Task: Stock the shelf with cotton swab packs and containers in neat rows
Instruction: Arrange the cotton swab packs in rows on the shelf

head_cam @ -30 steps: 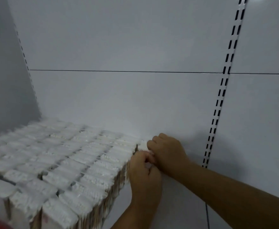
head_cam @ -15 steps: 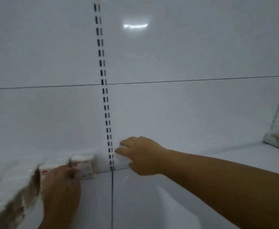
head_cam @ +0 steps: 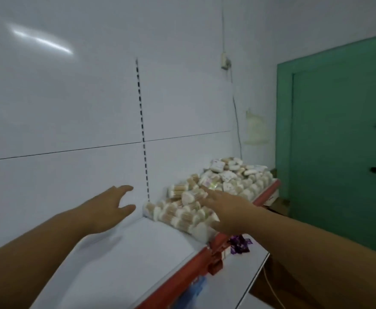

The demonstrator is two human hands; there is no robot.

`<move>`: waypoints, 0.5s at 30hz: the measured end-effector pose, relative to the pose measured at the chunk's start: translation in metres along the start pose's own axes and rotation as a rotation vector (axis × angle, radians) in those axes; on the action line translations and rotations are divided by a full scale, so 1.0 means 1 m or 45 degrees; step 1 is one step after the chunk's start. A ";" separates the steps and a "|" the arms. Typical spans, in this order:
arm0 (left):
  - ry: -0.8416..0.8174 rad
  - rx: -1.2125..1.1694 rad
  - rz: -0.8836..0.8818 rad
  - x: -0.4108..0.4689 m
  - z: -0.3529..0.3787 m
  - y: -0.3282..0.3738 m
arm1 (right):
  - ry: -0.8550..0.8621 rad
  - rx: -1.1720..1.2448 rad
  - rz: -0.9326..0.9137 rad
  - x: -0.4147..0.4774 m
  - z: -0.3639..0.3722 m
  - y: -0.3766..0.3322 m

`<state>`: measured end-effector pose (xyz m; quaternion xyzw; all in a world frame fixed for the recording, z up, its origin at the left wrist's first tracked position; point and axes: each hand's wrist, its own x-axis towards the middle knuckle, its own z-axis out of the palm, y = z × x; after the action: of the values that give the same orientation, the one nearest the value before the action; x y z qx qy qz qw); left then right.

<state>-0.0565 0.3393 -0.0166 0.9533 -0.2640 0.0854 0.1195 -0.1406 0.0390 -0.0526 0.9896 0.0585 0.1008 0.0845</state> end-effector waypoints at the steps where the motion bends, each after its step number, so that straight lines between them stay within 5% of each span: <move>1: -0.061 0.035 0.038 0.015 0.014 0.018 | -0.030 -0.002 0.031 -0.013 0.006 0.024; 7: -0.102 0.025 0.250 0.112 0.074 0.107 | 0.097 0.148 0.239 -0.035 0.027 0.134; 11: 0.006 0.122 0.139 0.190 0.096 0.131 | 0.138 0.114 0.211 -0.013 0.048 0.182; 15: 0.081 -0.139 0.080 0.274 0.111 0.137 | 0.092 0.012 0.227 0.038 0.064 0.241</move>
<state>0.1147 0.0628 -0.0361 0.9333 -0.2943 0.1048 0.1768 -0.0669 -0.2017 -0.0642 0.9870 -0.0265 0.1432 0.0685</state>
